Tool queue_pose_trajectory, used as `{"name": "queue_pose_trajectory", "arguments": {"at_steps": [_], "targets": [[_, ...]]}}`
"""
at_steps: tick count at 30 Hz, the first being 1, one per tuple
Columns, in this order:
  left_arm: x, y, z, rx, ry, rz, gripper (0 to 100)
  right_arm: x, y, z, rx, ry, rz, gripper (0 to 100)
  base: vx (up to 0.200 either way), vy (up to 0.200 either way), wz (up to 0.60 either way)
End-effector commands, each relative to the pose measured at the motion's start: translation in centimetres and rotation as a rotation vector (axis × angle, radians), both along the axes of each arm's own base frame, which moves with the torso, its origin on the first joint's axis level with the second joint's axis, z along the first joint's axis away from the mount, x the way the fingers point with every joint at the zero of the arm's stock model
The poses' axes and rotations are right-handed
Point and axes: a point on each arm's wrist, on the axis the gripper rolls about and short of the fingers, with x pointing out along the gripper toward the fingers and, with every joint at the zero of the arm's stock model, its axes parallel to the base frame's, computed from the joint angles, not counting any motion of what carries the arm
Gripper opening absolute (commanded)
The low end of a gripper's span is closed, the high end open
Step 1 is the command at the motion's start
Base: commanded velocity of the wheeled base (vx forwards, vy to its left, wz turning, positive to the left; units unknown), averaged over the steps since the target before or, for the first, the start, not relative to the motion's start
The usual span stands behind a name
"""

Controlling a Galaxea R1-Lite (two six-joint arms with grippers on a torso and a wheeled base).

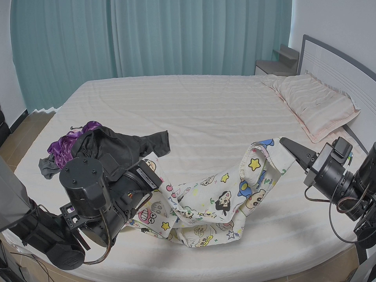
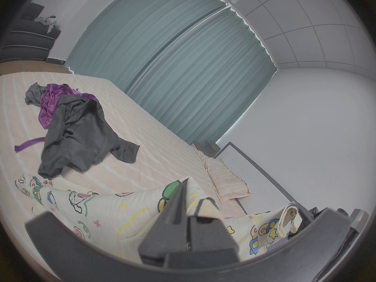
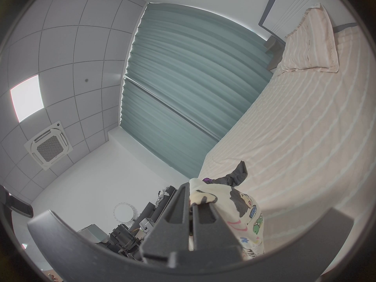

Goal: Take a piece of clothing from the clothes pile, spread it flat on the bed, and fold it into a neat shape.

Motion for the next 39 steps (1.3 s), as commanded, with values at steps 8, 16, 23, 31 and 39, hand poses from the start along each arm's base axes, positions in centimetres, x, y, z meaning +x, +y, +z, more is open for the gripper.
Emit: {"name": "queue_pose_trajectory", "arguments": {"at_steps": [8, 16, 23, 31, 39], "targets": [[0.02, 0.06, 0.08, -0.002, -0.002, 0.003, 0, -0.01, -0.03, 0.03, 0.001, -0.001, -0.001, 0, 0.000, -0.200, 0.00], [0.01, 0.06, 0.08, -0.003, -0.002, 0.001, 0, 0.13, -0.26, 0.09, 0.002, -0.004, -0.013, 0, 0.000, -0.200, 0.00], [0.04, 0.10, 0.08, -0.001, -0.003, 0.006, 0, 0.01, -0.33, 0.26, 0.005, -0.011, -0.013, 0, 0.000, -0.114, 0.00], [0.06, 0.08, 0.11, -0.002, -0.004, 0.006, 0, -0.03, -0.35, 0.33, 0.007, -0.014, -0.013, 0, 0.000, 0.000, 0.00], [-0.03, 0.11, 0.21, -0.004, -0.006, 0.004, 0, -0.04, -0.40, 0.36, 0.007, -0.015, -0.015, 0, -0.025, 0.000, 0.00]]}}
